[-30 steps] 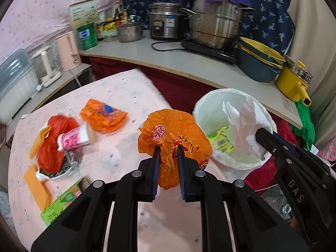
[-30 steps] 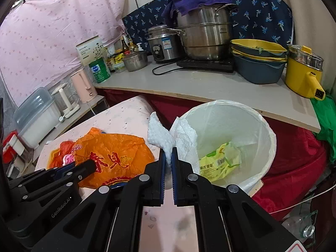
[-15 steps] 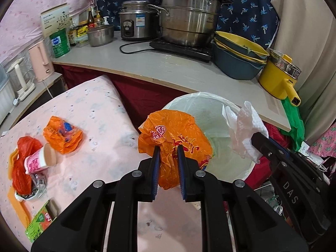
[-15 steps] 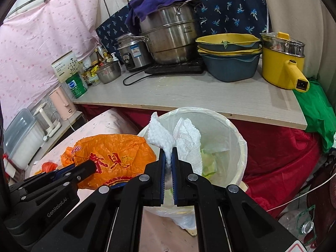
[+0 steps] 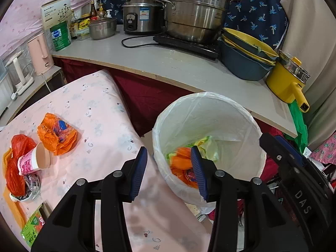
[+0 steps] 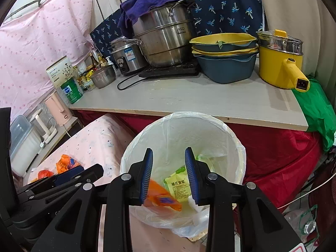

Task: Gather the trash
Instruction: 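Open the right tool over the bin while the left tool opens too, then move both open tools back from the bin to the trash pile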

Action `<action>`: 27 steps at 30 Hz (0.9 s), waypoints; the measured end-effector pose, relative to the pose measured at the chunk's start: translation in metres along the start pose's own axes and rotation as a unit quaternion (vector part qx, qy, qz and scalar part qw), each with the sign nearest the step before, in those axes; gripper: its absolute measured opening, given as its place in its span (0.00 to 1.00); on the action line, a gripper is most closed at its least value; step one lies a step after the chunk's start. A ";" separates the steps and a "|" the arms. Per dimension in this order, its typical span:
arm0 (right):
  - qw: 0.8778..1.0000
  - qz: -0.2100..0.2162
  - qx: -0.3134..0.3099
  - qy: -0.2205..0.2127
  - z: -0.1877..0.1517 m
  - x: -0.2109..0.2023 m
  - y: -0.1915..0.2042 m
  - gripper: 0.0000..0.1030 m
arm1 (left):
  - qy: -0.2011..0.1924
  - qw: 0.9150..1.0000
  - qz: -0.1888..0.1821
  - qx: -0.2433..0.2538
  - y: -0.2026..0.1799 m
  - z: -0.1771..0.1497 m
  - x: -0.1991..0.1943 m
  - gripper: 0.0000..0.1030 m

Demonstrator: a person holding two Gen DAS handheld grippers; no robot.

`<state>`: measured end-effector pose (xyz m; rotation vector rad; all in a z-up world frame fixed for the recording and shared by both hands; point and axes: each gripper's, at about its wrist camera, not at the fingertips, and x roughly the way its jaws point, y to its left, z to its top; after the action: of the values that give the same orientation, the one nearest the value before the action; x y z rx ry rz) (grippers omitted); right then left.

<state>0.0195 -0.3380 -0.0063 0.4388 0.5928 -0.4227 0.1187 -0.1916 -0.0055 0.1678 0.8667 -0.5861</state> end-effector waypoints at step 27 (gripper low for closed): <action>0.994 0.067 -0.086 0.014 -0.029 -0.026 0.116 0.32 | -0.037 0.991 0.082 -0.099 0.126 -0.039 -0.075 0.53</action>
<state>0.0450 -0.2206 0.0197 0.3174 0.6166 -0.2349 0.1240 -0.0416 0.0146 0.0354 0.8253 -0.3475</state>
